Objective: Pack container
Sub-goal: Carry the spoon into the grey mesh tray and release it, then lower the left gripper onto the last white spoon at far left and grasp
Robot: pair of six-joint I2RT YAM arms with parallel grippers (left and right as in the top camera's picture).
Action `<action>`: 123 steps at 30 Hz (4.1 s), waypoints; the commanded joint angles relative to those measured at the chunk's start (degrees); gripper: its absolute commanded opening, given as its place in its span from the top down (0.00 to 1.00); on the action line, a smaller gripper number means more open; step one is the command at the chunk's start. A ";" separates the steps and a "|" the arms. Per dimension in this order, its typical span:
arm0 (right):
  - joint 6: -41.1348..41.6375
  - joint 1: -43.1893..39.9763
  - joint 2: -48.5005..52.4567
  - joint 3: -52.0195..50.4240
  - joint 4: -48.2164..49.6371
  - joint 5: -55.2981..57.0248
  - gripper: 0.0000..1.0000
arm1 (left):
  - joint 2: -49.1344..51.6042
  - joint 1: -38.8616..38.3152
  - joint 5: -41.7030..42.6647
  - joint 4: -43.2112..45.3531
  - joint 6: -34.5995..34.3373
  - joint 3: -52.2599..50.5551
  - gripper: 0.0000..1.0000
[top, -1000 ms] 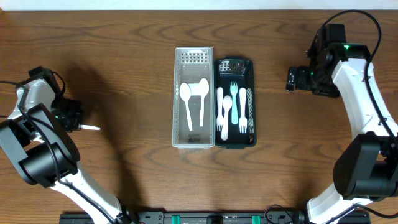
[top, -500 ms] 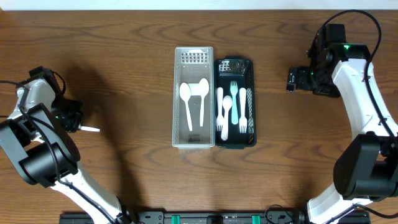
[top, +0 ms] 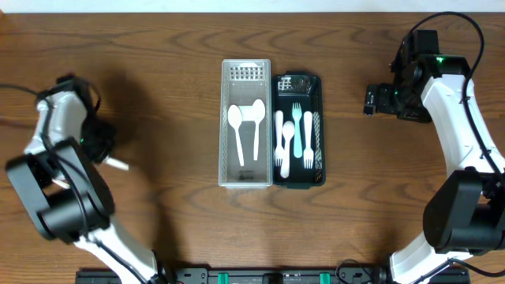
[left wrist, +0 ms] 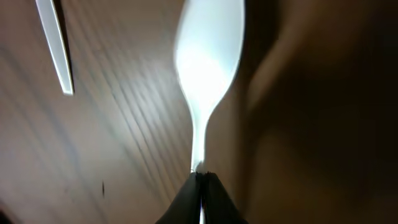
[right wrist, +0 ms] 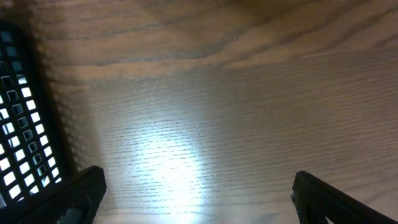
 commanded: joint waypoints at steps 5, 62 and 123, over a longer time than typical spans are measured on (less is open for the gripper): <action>0.37 -0.07 0.26 -0.20 0.07 0.46 0.01 | -18.45 -16.87 -2.86 -0.81 5.64 3.32 0.94; -0.70 -0.07 0.26 -0.20 0.26 0.46 0.01 | -22.75 12.66 4.00 -9.64 4.57 9.57 0.07; 1.03 -0.07 0.26 -0.20 -1.66 0.46 0.01 | 10.60 27.82 11.19 14.84 28.96 -0.68 0.28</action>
